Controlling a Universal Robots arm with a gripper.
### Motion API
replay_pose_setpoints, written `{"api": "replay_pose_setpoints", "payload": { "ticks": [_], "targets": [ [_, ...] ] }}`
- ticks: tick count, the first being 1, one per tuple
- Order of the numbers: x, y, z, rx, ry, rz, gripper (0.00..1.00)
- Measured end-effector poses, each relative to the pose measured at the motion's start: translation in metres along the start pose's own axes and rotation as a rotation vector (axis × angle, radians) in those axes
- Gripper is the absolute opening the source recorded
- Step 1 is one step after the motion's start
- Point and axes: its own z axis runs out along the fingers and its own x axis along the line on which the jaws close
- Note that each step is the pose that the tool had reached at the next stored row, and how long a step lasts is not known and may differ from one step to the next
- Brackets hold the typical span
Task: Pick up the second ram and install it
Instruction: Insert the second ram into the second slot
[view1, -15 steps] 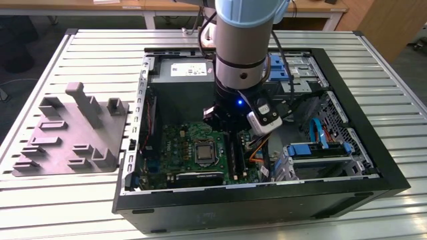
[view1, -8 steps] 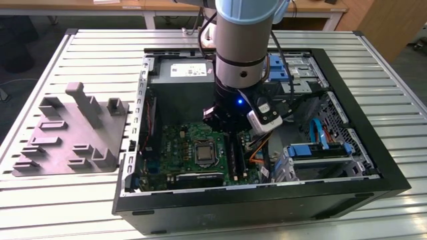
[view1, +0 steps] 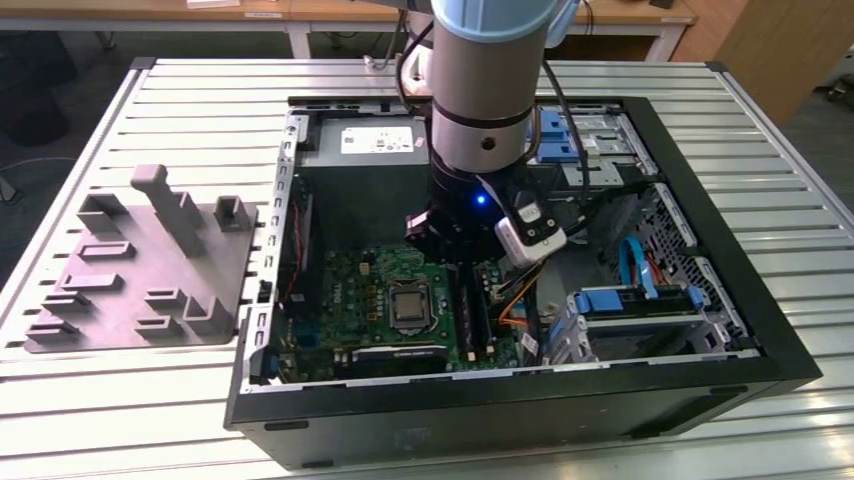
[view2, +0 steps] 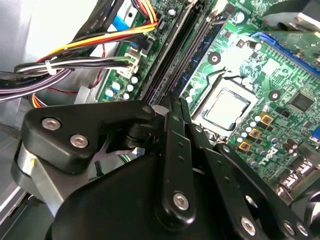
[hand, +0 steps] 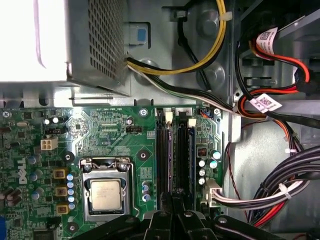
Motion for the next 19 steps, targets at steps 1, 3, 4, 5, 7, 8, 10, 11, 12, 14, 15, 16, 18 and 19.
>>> {"api": "replay_pose_setpoints", "payload": {
  "ticks": [1,3,4,5,7,8,10,11,12,14,15,16,18,19],
  "targets": [
    [0.0000,0.0000,0.0000,0.0001,0.0000,0.000,0.11],
    [-0.0005,0.0000,-0.0001,0.0004,0.0000,0.000,0.11],
    [-0.0009,0.0000,-0.0001,0.0003,0.0000,0.000,0.11],
    [-0.0013,0.0001,0.0000,0.0002,-0.0001,-0.001,0.11],
    [-0.0022,0.0001,0.0000,0.0002,-0.0001,-0.003,0.11],
    [-0.0022,0.0001,0.0000,0.0006,-0.0001,-0.003,0.11],
    [-0.0023,0.0002,0.0001,0.0031,-0.0002,-0.003,0.11],
    [-0.0023,0.0001,0.0000,0.0038,-0.0001,-0.003,0.11],
    [-0.0023,0.0001,0.0000,0.0041,-0.0002,-0.003,0.11],
    [-0.0022,0.0001,0.0000,0.0044,-0.0002,-0.003,0.11],
    [-0.0023,0.0001,0.0001,0.0048,-0.0002,-0.003,0.11],
    [-0.0023,0.0002,0.0003,0.0051,-0.0002,-0.003,0.11],
    [-0.0022,0.0002,0.0009,0.0057,-0.0002,-0.004,0.11],
    [-0.0022,0.0002,0.0009,0.0060,-0.0002,-0.004,0.11]
  ]
}}
